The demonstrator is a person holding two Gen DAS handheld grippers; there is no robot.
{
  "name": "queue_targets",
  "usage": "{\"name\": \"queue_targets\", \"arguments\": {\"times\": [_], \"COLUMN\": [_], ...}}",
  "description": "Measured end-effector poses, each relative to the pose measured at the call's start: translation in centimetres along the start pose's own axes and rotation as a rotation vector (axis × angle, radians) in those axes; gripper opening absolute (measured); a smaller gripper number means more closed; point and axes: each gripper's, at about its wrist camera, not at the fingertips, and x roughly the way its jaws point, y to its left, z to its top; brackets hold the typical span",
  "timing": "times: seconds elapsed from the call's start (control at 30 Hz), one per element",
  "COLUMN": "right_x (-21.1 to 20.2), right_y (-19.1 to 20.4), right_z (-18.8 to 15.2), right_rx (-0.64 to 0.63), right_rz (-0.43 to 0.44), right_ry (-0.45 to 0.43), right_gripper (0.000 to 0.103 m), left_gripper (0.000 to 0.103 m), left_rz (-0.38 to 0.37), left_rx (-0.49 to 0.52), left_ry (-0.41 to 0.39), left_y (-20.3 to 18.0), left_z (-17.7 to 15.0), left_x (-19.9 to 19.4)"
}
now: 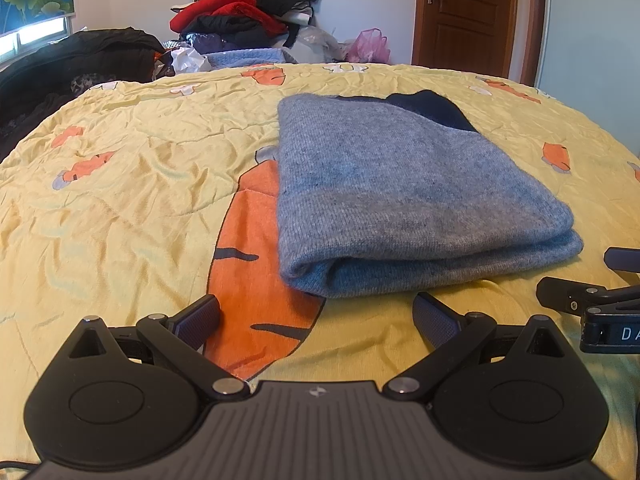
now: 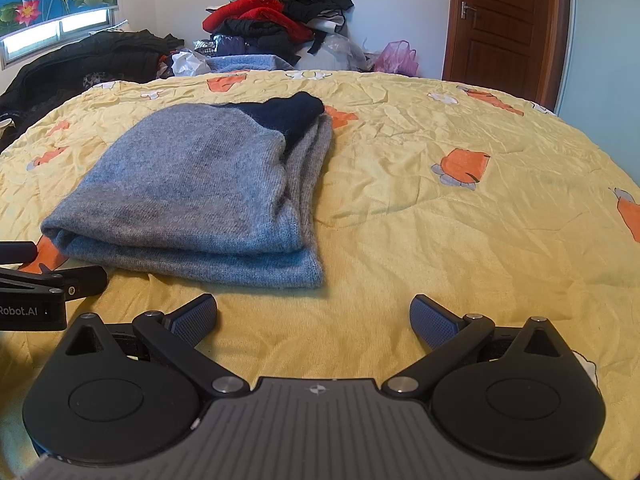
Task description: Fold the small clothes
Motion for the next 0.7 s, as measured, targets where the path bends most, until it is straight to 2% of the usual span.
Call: {"name": "queue_targets", "arguments": {"times": [0.53,0.7], "right_x": [0.1,-0.7], "right_y": [0.1,-0.9], "right_z": [0.1,0.3], "right_rx": [0.005,0.117], "right_rz": [0.006,0.073], "right_ry": [0.009,-0.004], "right_gripper": [0.103,0.103], "left_gripper": [0.103,0.103], "left_rz": [-0.005,-0.016], "left_rx": [0.004,0.007], "left_ry": [0.013,0.022], "left_y": [0.0,0.1], "left_z": [0.2,0.3], "left_x": [0.3,0.4]}}
